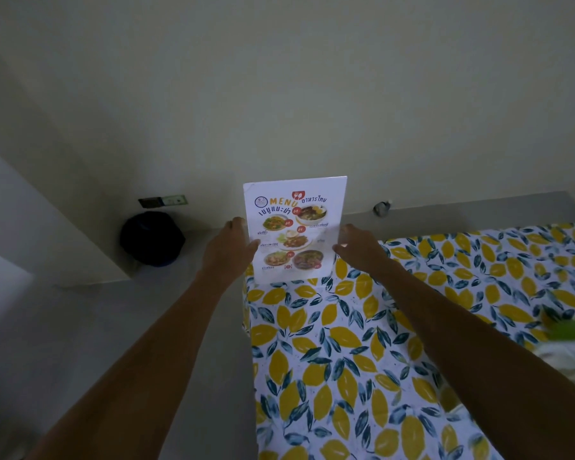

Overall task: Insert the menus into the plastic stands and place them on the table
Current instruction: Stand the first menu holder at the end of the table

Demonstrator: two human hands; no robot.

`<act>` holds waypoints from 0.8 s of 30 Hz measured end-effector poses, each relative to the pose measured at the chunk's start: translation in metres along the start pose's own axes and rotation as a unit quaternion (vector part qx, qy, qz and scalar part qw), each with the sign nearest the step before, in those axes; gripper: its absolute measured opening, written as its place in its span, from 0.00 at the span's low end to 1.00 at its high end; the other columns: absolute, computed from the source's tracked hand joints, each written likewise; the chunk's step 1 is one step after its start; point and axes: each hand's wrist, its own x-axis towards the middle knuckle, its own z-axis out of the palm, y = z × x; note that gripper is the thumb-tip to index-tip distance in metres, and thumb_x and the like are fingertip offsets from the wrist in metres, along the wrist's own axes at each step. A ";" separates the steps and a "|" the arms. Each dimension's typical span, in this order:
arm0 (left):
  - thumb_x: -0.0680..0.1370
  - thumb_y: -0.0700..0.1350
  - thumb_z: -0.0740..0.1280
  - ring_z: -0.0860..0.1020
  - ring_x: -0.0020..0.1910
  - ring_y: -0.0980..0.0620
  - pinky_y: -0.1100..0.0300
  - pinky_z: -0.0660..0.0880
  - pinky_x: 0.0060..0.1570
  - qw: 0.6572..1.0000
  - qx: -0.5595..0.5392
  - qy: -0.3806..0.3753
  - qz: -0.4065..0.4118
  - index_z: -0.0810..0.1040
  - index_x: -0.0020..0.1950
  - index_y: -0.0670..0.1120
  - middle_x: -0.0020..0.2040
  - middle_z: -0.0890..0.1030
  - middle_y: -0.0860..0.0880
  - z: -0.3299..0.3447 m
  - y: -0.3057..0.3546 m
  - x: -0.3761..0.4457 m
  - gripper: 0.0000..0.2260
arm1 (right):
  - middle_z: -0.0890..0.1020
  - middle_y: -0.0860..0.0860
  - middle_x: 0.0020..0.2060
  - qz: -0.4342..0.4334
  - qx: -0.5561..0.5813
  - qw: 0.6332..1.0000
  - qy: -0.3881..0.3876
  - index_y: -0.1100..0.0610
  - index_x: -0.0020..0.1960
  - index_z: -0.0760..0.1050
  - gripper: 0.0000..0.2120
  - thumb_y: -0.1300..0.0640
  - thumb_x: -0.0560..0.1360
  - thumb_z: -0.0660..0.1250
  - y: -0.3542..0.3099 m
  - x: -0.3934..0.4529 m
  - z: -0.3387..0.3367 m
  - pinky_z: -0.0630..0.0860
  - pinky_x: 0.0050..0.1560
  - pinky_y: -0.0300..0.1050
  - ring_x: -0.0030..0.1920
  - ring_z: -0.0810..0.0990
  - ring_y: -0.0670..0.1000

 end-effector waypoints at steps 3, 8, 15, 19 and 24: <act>0.78 0.58 0.66 0.77 0.59 0.38 0.46 0.74 0.52 0.999 0.043 0.016 -0.004 0.68 0.66 0.40 0.61 0.75 0.40 -0.007 0.008 -0.015 0.26 | 0.80 0.62 0.59 0.007 -0.017 1.000 0.001 0.63 0.65 0.68 0.23 0.49 0.77 0.66 0.001 -0.014 -0.007 0.76 0.56 0.56 0.59 0.79 0.65; 0.77 0.66 0.60 0.76 0.60 0.41 0.48 0.70 0.55 0.992 0.112 0.048 0.006 0.70 0.65 0.41 0.61 0.77 0.42 -0.019 0.027 -0.052 0.30 | 0.72 0.64 0.69 0.006 -0.081 0.997 0.017 0.63 0.75 0.58 0.34 0.41 0.80 0.58 -0.003 -0.049 -0.020 0.71 0.65 0.59 0.68 0.72 0.65; 0.75 0.74 0.47 0.63 0.75 0.42 0.38 0.56 0.72 0.980 0.192 0.054 -0.014 0.60 0.77 0.47 0.76 0.66 0.43 -0.037 0.071 -0.118 0.40 | 0.66 0.62 0.74 -0.072 -0.138 0.987 0.034 0.59 0.79 0.51 0.38 0.35 0.79 0.52 0.000 -0.118 -0.054 0.67 0.69 0.62 0.71 0.67 0.67; 0.75 0.74 0.46 0.54 0.79 0.43 0.37 0.51 0.74 0.979 0.190 0.067 -0.024 0.53 0.80 0.48 0.80 0.57 0.43 -0.044 0.107 -0.176 0.41 | 0.66 0.62 0.74 -0.125 -0.145 0.980 0.052 0.60 0.79 0.51 0.38 0.36 0.80 0.52 0.007 -0.173 -0.067 0.68 0.68 0.63 0.71 0.67 0.67; 0.75 0.75 0.46 0.58 0.78 0.43 0.37 0.54 0.73 0.970 0.214 0.112 -0.022 0.58 0.79 0.48 0.79 0.61 0.43 -0.033 0.153 -0.266 0.41 | 0.66 0.62 0.74 -0.177 -0.144 0.972 0.065 0.59 0.79 0.51 0.37 0.36 0.80 0.53 0.035 -0.256 -0.072 0.69 0.66 0.63 0.70 0.67 0.67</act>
